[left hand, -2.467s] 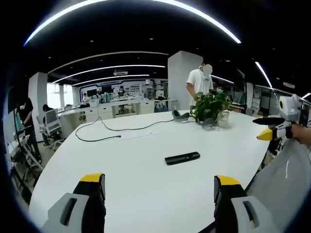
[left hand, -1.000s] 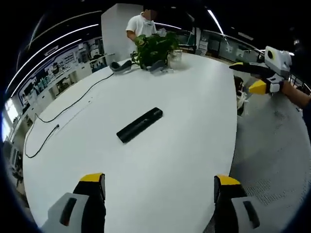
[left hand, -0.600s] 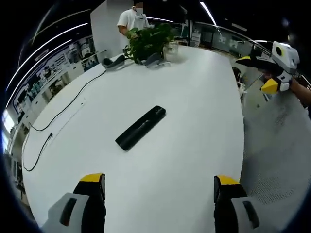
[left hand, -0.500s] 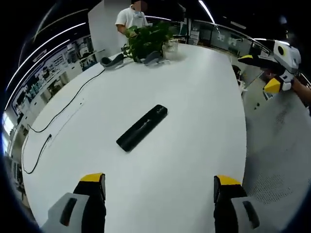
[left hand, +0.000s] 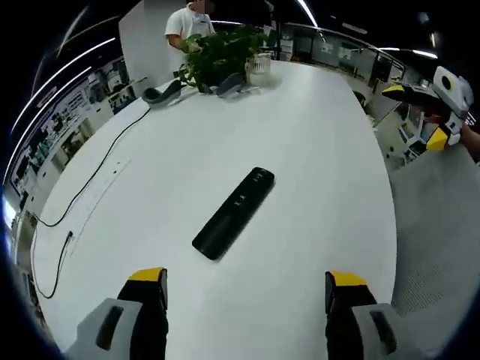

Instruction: Press the specified remote control buttons in sequence, fully releasing each button before pressing the next.

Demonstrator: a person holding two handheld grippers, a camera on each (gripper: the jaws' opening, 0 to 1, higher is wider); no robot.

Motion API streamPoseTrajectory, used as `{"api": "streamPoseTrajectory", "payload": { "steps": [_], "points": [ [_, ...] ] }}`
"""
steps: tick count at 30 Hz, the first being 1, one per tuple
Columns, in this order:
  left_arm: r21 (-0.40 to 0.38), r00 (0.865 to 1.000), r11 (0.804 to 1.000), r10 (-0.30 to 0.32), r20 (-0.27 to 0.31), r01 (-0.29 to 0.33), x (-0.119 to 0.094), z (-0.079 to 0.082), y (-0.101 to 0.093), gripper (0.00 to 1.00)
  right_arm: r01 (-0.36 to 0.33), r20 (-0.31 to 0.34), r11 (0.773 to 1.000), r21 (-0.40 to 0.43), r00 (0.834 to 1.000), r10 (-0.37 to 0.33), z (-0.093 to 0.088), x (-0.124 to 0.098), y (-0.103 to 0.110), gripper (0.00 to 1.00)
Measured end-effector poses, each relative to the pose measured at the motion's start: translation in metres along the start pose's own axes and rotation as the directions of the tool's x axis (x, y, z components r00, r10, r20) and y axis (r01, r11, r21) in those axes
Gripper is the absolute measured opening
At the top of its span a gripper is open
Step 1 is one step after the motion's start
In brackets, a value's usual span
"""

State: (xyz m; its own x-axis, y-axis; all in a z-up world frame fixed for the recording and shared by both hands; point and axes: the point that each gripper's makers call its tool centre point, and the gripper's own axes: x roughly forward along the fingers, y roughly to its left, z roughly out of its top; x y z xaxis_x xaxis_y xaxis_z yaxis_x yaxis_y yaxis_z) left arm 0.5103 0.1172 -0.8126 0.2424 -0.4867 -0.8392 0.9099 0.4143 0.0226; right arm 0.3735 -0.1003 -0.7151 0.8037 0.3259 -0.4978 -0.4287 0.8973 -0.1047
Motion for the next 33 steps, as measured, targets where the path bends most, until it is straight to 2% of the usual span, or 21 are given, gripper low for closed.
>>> {"api": "streamPoseTrajectory", "payload": {
  "steps": [9, 15, 22, 29, 31, 33],
  "points": [
    [0.062, 0.998, 0.996, -0.065, -0.008, 0.065, 0.025, 0.022, 0.004, 0.81, 0.014, -0.014, 1.000, 0.002, 1.000, -0.014, -0.002, 0.001, -0.004, 0.74],
    [0.118, 0.993, 0.988, -0.093, -0.071, 0.101, 0.041, 0.021, 0.010, 0.79, 0.011, -0.022, 1.000, 0.001, 1.000, -0.011, -0.003, 0.002, -0.004, 0.73],
    [0.174, 0.987, 0.976, -0.113, -0.114, 0.131, 0.055, 0.025, 0.011, 0.77, 0.014, -0.032, 1.000, 0.002, 0.999, -0.014, -0.005, 0.004, -0.005, 0.72],
    [0.211, 0.985, 0.966, -0.122, -0.123, 0.146, 0.064, 0.034, 0.012, 0.66, 0.013, -0.040, 1.000, 0.001, 0.999, -0.013, -0.007, 0.004, -0.005, 0.71],
    [0.245, 0.984, 0.958, -0.116, -0.135, 0.146, 0.068, 0.033, 0.013, 0.59, 0.012, -0.040, 1.000, 0.001, 0.999, -0.011, -0.007, 0.004, -0.005, 0.71],
    [0.260, 0.981, 0.953, -0.118, -0.155, 0.156, 0.071, 0.030, 0.011, 0.58, 0.012, -0.037, 1.000, 0.003, 0.999, -0.011, -0.007, 0.004, -0.005, 0.72]
  ]
}}
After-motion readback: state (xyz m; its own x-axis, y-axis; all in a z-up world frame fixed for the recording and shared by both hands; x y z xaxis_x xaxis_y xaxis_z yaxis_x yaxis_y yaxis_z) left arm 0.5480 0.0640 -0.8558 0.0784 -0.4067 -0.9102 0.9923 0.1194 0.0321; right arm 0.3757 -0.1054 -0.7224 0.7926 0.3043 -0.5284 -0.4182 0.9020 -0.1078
